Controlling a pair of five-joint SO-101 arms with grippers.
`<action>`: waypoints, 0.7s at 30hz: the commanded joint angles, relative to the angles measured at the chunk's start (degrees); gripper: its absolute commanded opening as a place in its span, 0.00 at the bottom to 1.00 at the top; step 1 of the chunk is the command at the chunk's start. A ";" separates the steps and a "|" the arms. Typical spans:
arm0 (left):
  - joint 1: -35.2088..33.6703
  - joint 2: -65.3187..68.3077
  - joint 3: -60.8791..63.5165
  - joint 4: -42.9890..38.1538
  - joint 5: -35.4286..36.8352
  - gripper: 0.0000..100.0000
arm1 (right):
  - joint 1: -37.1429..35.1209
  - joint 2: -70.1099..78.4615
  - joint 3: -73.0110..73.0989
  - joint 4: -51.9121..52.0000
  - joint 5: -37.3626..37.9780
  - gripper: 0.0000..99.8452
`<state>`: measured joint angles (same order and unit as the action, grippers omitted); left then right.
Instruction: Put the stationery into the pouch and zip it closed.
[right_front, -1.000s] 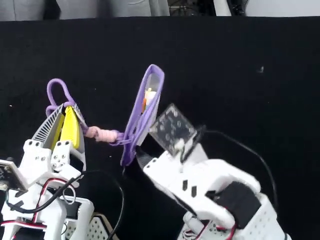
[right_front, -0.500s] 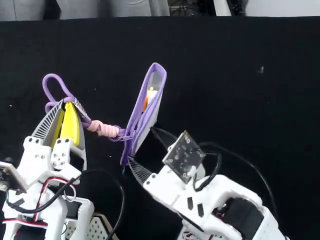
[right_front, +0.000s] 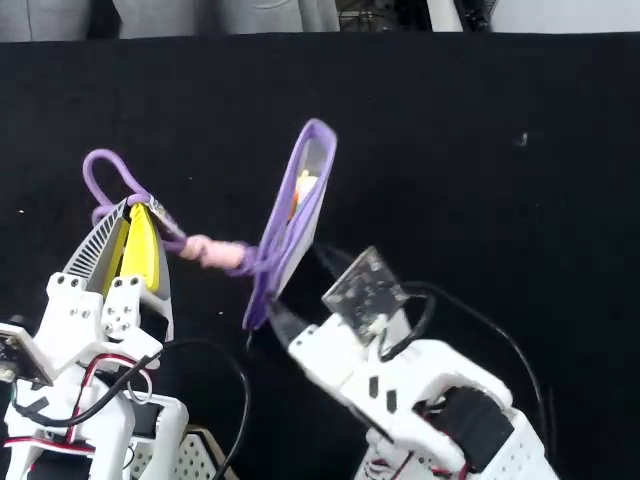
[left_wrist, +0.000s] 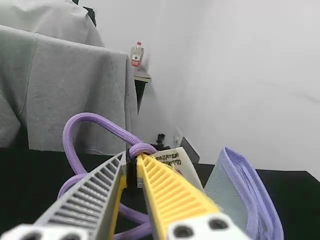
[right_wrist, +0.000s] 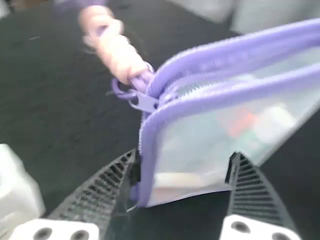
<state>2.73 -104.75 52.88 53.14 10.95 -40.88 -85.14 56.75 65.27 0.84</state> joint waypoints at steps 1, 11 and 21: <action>0.04 0.35 -4.88 2.73 -1.41 0.03 | 8.97 -0.04 -2.33 2.20 1.32 0.28; 0.40 0.35 -6.29 3.16 -1.58 0.03 | 17.05 -0.04 -3.82 5.45 9.49 0.28; 0.66 0.62 -6.11 1.93 1.76 0.03 | -8.70 0.13 -17.89 16.26 1.67 0.28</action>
<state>2.73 -104.75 49.71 56.04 11.56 -42.29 -85.23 43.47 81.10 6.20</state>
